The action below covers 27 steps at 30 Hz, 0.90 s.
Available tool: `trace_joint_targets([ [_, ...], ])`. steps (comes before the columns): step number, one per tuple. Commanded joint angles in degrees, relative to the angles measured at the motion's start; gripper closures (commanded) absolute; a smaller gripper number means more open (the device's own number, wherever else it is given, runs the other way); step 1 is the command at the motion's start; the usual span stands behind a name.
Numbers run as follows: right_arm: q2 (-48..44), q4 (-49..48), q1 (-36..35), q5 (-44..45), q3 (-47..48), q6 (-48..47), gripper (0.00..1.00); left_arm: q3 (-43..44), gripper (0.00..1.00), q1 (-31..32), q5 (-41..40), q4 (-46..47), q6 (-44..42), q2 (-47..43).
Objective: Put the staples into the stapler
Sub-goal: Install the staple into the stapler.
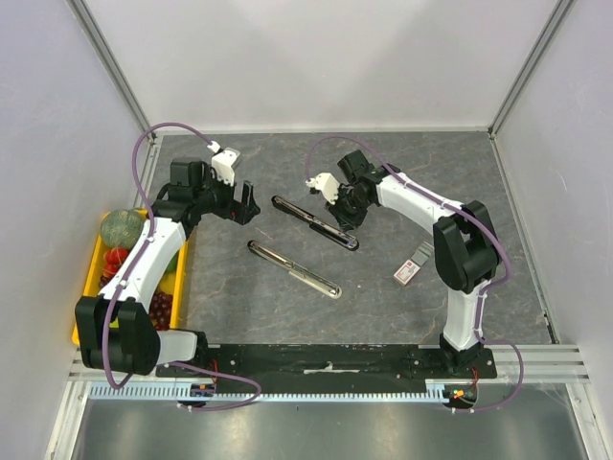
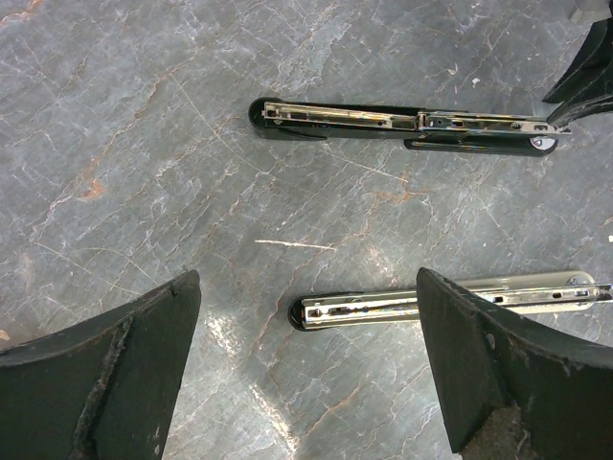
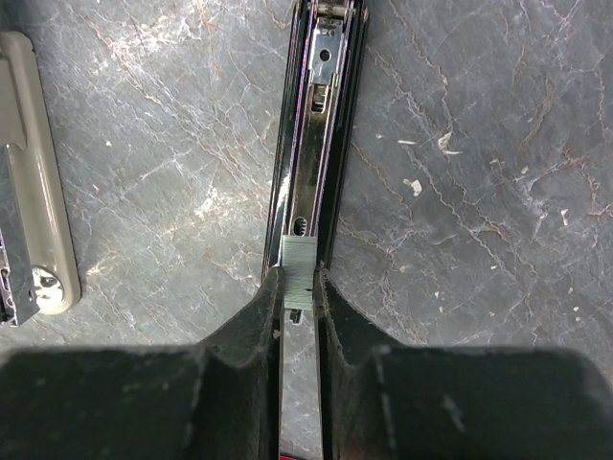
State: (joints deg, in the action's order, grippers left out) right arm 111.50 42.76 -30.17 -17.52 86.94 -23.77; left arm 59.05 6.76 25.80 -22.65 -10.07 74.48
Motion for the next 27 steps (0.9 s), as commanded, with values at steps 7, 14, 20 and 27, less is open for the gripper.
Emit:
trace_joint_targets([
  [7, 0.5, 2.1, -0.1, 0.1, 0.2, -0.3, 0.86, -0.2, 0.0, -0.1, 1.4, 0.9, -0.1, 0.4],
  [14, 0.5, 2.7, -0.2, -0.1, 0.0, 0.0, 0.86, -0.2, 0.0, -0.1, 1.4, 1.0, 0.0, 0.5],
  [20, 1.2, 2.9, -0.1, 0.2, -0.2, 0.4, 0.85, -0.2, 0.0, -0.1, 1.2, 0.9, 0.0, 0.5],
  [27, 2.1, 2.9, -0.2, 0.7, -0.2, 0.4, 0.85, -0.2, 0.0, -0.1, 1.3, 0.9, 0.0, 0.5],
])
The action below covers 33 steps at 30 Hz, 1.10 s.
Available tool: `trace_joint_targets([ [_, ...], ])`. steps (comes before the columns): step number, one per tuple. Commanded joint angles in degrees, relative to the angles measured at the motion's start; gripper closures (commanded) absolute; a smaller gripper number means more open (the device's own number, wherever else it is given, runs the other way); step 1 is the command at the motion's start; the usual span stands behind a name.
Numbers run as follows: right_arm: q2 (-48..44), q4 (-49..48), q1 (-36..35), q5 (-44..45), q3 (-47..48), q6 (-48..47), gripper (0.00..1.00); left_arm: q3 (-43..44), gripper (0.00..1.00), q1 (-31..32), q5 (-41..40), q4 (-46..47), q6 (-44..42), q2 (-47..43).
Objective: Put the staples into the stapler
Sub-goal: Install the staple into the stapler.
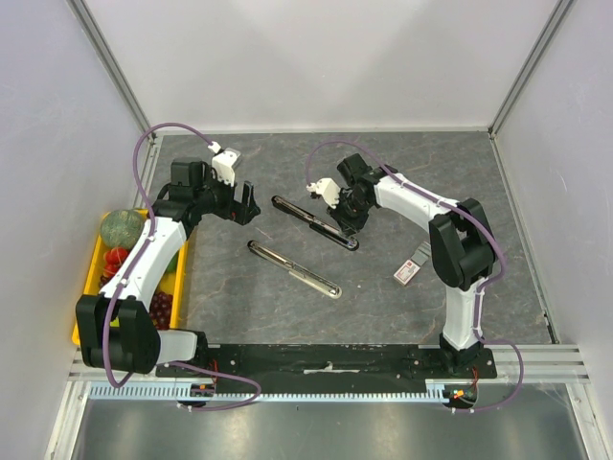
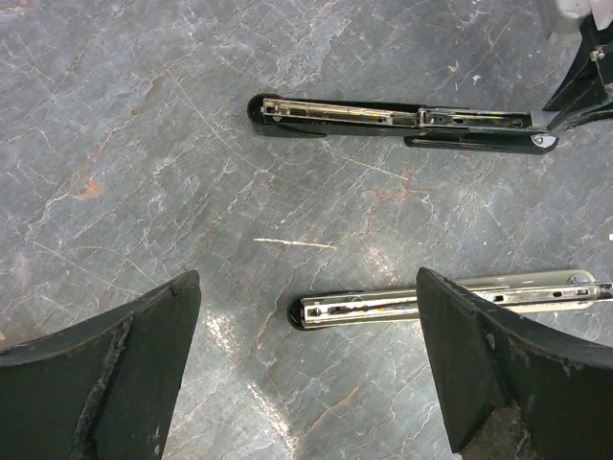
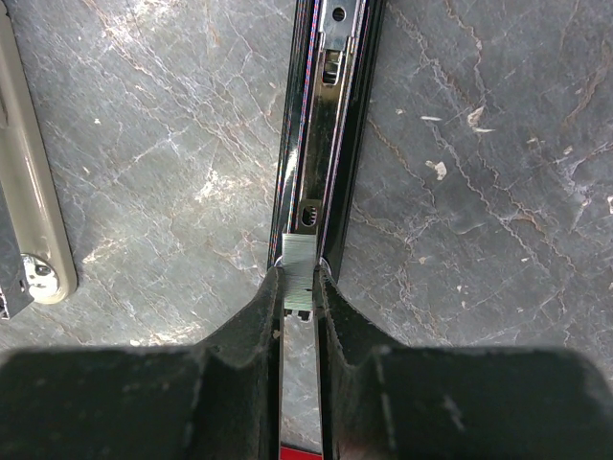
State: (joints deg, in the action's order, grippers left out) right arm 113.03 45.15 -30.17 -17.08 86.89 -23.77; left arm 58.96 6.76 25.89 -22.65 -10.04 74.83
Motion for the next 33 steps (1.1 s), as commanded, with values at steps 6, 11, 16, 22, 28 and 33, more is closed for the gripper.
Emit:
trace_joint_targets([
  [6, -0.2, 0.2, -0.1, 0.4, -0.1, 0.1, 0.86, -0.2, 0.0, -0.2, 1.3, 0.9, 0.0, 0.2],
  [11, -1.1, 0.1, -0.1, 0.6, -0.2, 0.0, 0.86, -0.1, 0.0, -0.2, 1.4, 0.9, 0.1, 0.1],
  [16, -0.1, 0.6, -0.1, -0.1, -0.3, 0.0, 0.87, -0.2, 0.0, -0.1, 1.3, 0.9, 0.1, 0.1],
  [22, 0.3, 1.0, -0.1, 0.3, -0.1, 0.0, 0.87, -0.1, 0.0, -0.2, 1.3, 1.0, 0.0, 0.1],
  [28, 1.0, 1.5, -0.2, 0.3, 0.3, 0.5, 0.86, -0.1, 0.0, -0.2, 1.1, 1.0, 0.1, 0.1],
  [33, 1.0, 1.7, -0.2, 0.2, 0.6, 0.9, 0.85, -0.1, 0.0, -0.2, 1.0, 0.9, 0.1, 0.1],
])
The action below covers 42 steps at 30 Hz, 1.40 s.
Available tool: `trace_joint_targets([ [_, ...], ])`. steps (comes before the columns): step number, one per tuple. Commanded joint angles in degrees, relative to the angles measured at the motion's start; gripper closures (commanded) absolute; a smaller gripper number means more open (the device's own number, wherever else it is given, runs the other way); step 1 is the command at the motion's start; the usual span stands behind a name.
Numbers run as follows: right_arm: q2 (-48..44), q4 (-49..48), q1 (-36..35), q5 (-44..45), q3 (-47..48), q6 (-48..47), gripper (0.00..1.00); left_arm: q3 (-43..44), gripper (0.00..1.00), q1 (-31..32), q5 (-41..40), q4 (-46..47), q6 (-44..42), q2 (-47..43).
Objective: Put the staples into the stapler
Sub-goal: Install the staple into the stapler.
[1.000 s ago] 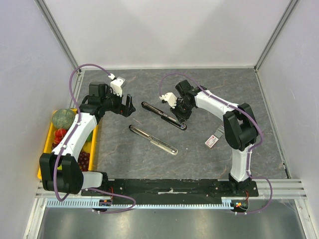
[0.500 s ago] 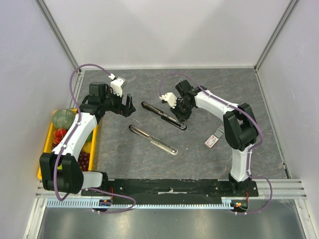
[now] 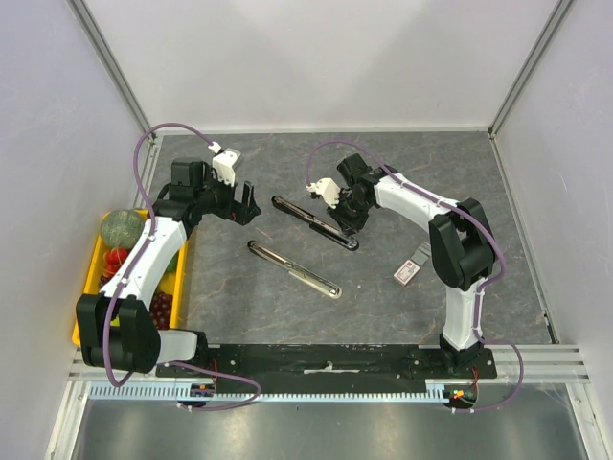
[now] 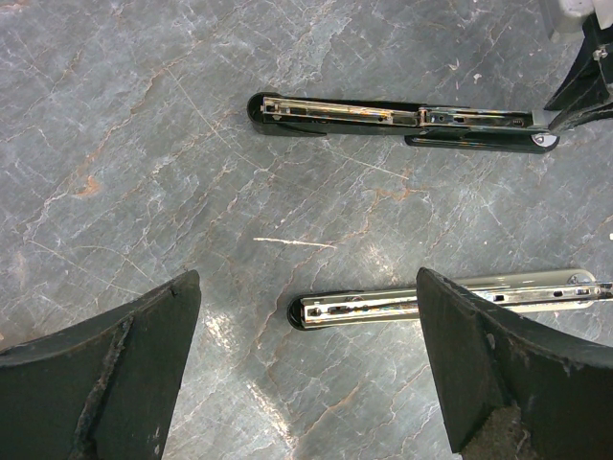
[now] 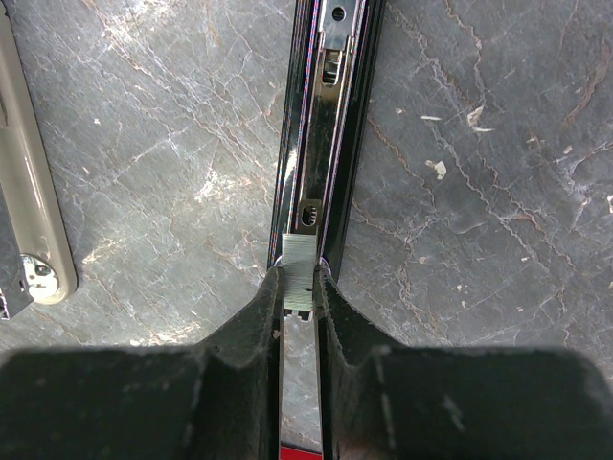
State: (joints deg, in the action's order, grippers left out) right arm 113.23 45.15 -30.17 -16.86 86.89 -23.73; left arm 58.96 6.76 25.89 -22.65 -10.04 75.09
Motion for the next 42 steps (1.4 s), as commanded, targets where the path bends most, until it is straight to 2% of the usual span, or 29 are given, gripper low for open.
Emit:
trace_joint_targets([
  [1, 0.9, 1.7, -0.2, -0.1, 0.6, 0.9, 0.83, -0.1, 0.0, -0.2, 1.0, 0.9, 0.1, -0.1],
  [15, 0.8, 1.7, -0.2, 0.8, 0.8, 1.1, 0.8, 0.0, 0.0, -0.2, 1.0, 0.9, 0.3, -0.1],
  [20, 0.7, 1.8, -0.5, 1.3, 0.8, 1.2, 0.75, 0.0, 0.01, -0.2, 1.0, 0.9, 0.3, -0.1],
  [42, -0.1, 1.8, -0.6, 1.4, 1.3, 1.8, 0.75, 0.0, 0.0, -0.2, 1.3, 0.8, 0.3, -0.1],
])
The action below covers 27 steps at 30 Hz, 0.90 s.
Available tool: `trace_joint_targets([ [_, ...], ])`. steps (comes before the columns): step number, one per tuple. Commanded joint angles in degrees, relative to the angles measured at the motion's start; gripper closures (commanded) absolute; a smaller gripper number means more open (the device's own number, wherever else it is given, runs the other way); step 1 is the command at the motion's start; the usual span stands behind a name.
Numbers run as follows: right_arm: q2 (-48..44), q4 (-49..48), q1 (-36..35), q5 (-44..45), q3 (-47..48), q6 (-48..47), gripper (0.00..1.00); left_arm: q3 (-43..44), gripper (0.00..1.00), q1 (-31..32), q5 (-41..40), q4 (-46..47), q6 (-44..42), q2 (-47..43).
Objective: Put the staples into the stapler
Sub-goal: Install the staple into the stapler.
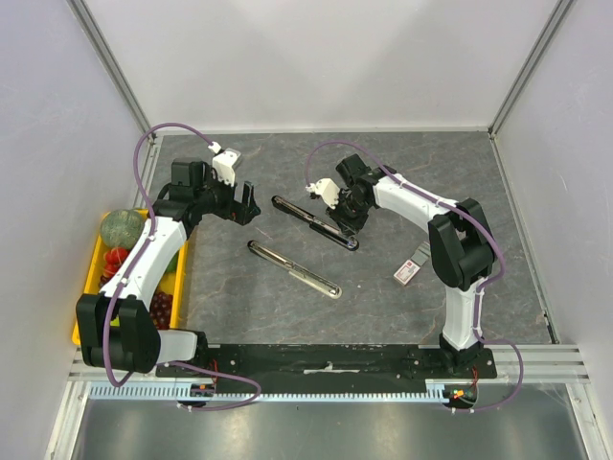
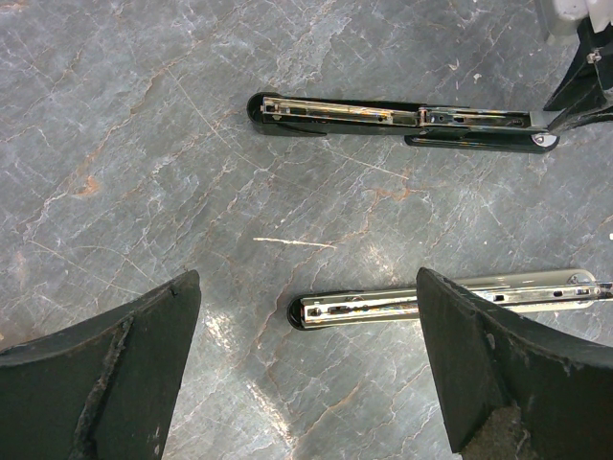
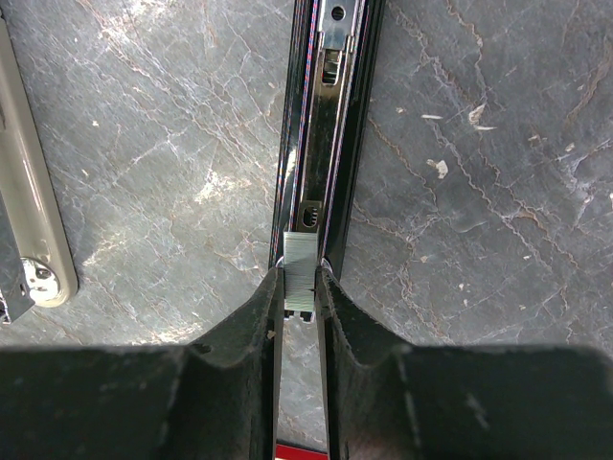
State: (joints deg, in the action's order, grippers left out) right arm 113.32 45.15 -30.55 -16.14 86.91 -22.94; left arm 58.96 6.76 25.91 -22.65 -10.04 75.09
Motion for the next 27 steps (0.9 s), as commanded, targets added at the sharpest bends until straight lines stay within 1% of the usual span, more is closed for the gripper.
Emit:
trace_joint_targets([
  [1, -0.3, 1.9, -0.2, 0.5, 1.4, 1.1, 0.75, -0.1, 0.0, -0.2, 1.2, 0.9, 0.3, -0.2],
  [5, -0.6, 2.0, -0.3, 0.5, 1.7, 1.4, 0.75, 0.0, 0.0, -0.2, 1.2, 0.9, 0.3, 0.0],
  [11, -0.6, 2.3, -0.4, 0.5, 2.4, 2.2, 0.79, 0.0, 0.0, -0.3, 1.2, 0.9, 0.3, 0.0],
  [27, -0.6, 2.6, -1.0, 1.8, 3.3, 3.7, 0.81, 0.1, 0.0, -0.3, 1.2, 0.8, 0.4, 0.0],
])
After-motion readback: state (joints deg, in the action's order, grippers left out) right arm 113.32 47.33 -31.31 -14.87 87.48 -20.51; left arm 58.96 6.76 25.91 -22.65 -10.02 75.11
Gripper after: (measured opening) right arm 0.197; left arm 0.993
